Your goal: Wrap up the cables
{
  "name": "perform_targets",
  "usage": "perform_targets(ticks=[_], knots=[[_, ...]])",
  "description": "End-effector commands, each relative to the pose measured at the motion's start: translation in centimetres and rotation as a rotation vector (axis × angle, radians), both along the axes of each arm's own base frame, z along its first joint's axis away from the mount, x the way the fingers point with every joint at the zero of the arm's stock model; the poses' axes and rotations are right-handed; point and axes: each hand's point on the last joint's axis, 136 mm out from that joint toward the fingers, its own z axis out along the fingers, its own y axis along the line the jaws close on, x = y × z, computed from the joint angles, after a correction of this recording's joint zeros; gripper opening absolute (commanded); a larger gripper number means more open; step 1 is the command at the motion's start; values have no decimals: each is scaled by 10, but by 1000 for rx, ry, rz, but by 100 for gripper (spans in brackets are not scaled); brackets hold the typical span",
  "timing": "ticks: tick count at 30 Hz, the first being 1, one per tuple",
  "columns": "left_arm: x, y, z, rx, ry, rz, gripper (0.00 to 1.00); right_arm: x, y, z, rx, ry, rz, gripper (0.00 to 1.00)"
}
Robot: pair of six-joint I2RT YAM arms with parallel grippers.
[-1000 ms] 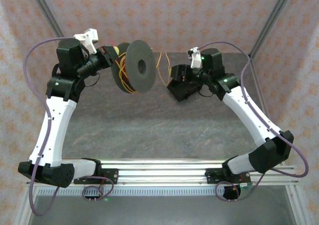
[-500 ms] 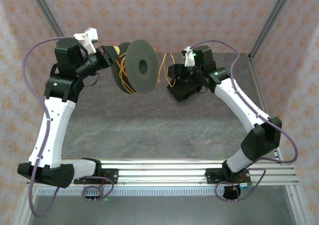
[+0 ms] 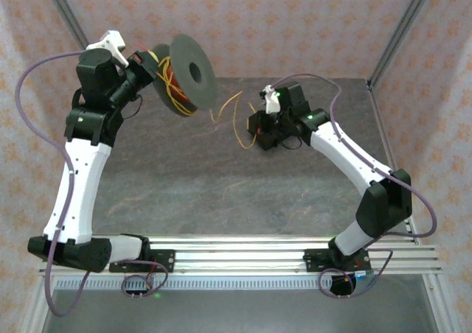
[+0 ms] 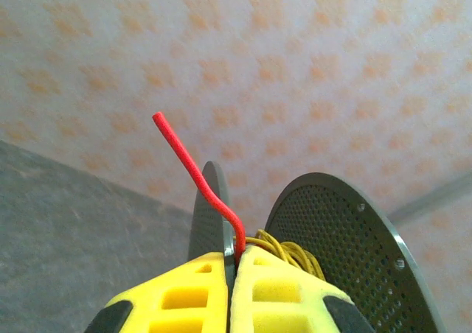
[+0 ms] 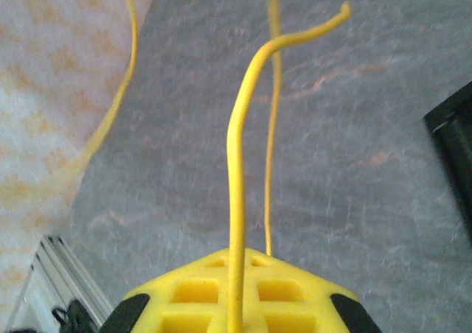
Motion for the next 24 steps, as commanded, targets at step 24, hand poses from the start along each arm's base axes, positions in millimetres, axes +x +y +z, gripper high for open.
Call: perform_targets(ticks=[24], knots=[[138, 20, -114, 445, 166, 152, 0, -133, -39, 294, 168, -721, 71, 0]])
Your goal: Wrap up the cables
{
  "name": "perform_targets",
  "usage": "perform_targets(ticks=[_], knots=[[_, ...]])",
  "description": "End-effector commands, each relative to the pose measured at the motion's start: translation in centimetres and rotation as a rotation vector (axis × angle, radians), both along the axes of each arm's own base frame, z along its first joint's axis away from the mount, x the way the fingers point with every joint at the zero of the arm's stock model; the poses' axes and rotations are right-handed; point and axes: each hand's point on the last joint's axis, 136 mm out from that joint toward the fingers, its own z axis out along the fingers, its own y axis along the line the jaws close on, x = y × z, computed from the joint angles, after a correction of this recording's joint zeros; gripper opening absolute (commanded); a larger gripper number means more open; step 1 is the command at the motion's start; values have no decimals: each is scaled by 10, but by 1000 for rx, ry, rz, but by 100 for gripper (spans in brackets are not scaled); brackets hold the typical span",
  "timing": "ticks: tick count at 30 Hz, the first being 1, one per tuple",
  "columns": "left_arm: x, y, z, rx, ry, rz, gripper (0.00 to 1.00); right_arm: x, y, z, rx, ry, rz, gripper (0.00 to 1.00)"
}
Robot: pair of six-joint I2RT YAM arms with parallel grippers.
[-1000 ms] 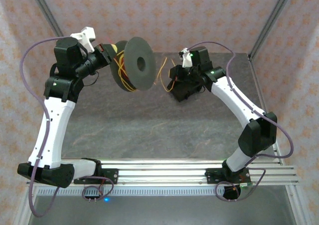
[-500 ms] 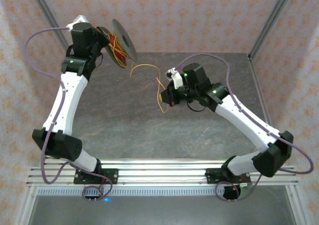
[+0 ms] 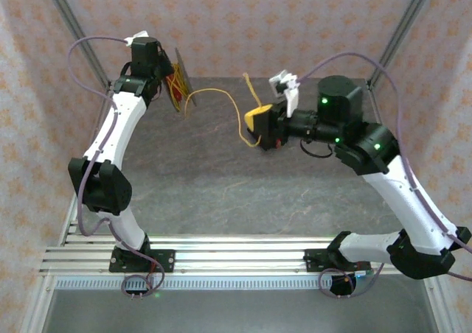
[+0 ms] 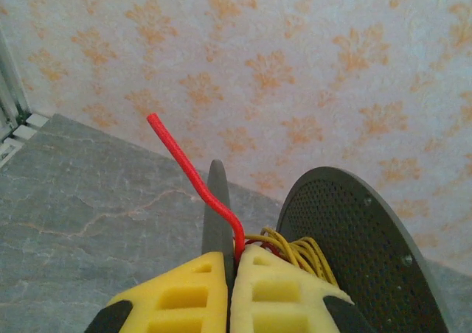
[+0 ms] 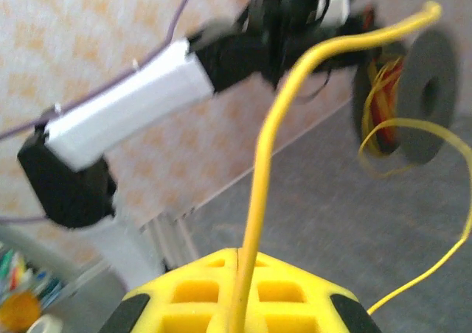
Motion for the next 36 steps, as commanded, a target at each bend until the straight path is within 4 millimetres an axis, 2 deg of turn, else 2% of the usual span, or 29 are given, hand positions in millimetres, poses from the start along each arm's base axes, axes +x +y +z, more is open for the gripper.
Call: perform_targets(ticks=[1, 5, 8, 10, 14, 18, 22, 26, 30, 32, 36], knots=[[4, -29, 17, 61, -69, -132, 0, 19, -44, 60, 25, -182, -267, 0], [-15, -80, -14, 124, 3, -363, 0, 58, -93, 91, -88, -300, -612, 0], [-38, -114, -34, 179, 43, -523, 0, 82, -120, 102, -208, -362, -809, 0], [-54, -133, -45, 218, 70, -609, 0, 95, -128, 105, -278, -395, -885, 0], [-87, -155, -61, 272, 103, -726, 0, 124, -150, 105, -367, -403, -1031, 0], [-118, -169, -74, 364, 148, -814, 0, 144, -172, 103, -369, -375, -1117, 0], [-146, -180, -76, 419, 160, -899, 0, 177, -201, 78, -448, -302, -1217, 0], [-177, -190, -72, 467, 175, -998, 0, 206, -228, 34, -541, -173, -1276, 0], [-201, -197, -74, 573, 220, -1055, 0, 218, -253, 6, -595, -81, -1320, 0], [-212, -202, -78, 649, 243, -1083, 0, 220, -264, 1, -615, -69, -1349, 0], [-225, -217, -81, 695, 274, -1132, 0, 220, -275, -4, -644, -48, -1383, 0]])
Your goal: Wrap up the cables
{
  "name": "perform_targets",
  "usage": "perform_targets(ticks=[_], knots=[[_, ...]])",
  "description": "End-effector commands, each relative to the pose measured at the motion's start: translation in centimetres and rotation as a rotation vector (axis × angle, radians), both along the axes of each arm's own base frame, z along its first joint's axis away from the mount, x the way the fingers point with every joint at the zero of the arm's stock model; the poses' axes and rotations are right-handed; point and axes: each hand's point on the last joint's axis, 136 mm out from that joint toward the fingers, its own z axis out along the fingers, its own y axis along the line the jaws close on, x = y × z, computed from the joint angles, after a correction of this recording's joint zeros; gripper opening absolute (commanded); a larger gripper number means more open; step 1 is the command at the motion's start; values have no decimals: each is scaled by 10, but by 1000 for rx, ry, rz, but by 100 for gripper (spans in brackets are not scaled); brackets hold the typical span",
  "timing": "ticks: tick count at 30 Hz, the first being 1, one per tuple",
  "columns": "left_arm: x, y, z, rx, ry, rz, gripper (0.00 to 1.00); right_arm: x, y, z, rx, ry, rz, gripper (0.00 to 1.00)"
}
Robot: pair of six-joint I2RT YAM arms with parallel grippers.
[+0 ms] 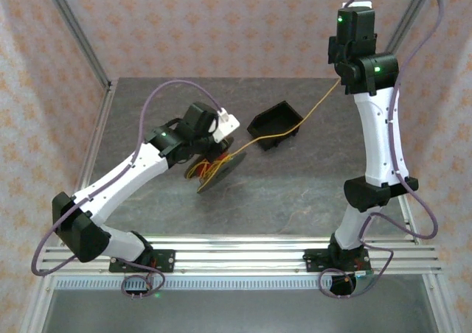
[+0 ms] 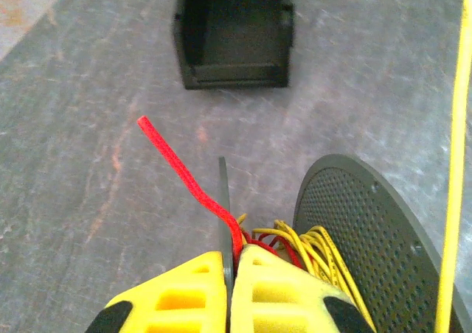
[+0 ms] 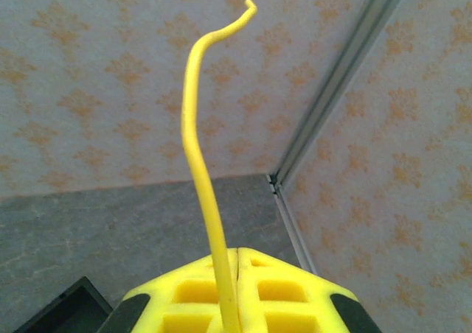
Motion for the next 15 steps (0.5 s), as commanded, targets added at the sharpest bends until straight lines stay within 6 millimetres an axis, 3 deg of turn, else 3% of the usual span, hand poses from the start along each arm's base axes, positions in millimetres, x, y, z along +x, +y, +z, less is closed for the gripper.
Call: perform_targets(ticks=[1, 5, 7, 9, 15], knots=[[-8, 1, 14, 106, -53, -37, 0, -9, -17, 8, -7, -20, -75, 0], [2, -8, 9, 116, -10, 23, 0, -12, 16, 10, 200, -56, 82, 0], [5, -18, 13, 92, -4, 35, 0, -12, 22, 10, 256, -72, 97, 0], [5, -31, 18, 45, -11, 40, 0, -8, 25, 3, 285, -57, 91, 0], [19, -54, 28, -92, 30, 129, 0, 0, 57, -19, 474, -26, 152, 0]])
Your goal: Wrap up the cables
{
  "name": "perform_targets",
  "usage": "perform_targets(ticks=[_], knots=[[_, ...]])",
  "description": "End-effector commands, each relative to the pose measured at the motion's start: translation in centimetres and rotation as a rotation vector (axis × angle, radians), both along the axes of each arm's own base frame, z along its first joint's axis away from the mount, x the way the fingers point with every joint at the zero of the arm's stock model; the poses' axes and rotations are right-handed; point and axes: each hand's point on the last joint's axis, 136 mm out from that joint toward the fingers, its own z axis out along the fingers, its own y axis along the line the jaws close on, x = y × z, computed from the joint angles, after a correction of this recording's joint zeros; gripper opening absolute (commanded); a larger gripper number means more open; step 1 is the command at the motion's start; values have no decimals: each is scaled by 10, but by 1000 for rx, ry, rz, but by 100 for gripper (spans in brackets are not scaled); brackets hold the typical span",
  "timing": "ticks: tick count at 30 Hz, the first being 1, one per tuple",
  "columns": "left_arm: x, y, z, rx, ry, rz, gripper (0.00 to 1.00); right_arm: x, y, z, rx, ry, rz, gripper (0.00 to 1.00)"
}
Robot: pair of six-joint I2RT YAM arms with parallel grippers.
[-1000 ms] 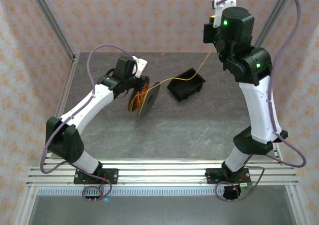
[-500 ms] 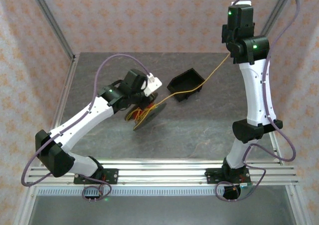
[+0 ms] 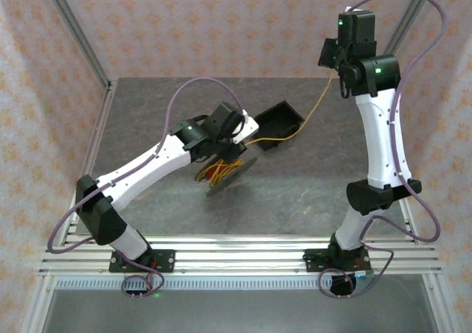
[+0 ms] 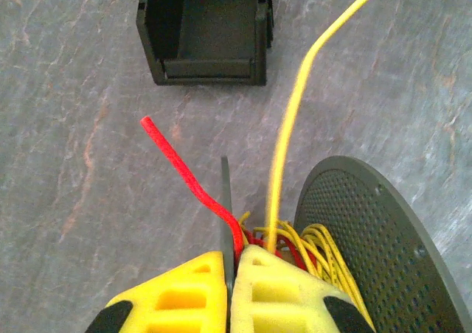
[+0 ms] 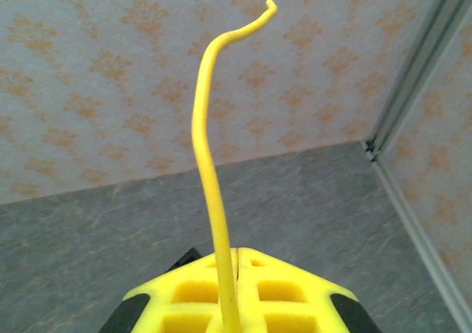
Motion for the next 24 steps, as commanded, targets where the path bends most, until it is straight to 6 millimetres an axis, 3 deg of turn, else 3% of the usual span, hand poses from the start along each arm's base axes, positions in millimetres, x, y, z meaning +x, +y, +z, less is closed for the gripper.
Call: perform_targets(ticks=[1, 3, 6, 10, 14, 17, 24], knots=[[10, -20, 37, -161, -36, 63, 0, -1, 21, 3, 171, -34, 32, 0], [6, -28, 36, -210, -17, 48, 0, -1, 17, -1, 144, -36, -8, 0], [1, -24, 34, -210, -23, 43, 0, -5, -17, -10, 8, -1, -145, 0], [-12, 6, 37, -151, -55, 22, 0, -20, -77, -22, -161, 75, -314, 0], [-21, 45, 60, -285, -8, 36, 0, -39, -112, -27, -261, 109, -399, 0], [-30, 58, 82, -374, 18, 14, 0, -48, -124, -38, -269, 131, -416, 0], [-45, 73, 116, -503, 52, -24, 0, -68, -124, -43, -242, 121, -408, 0]])
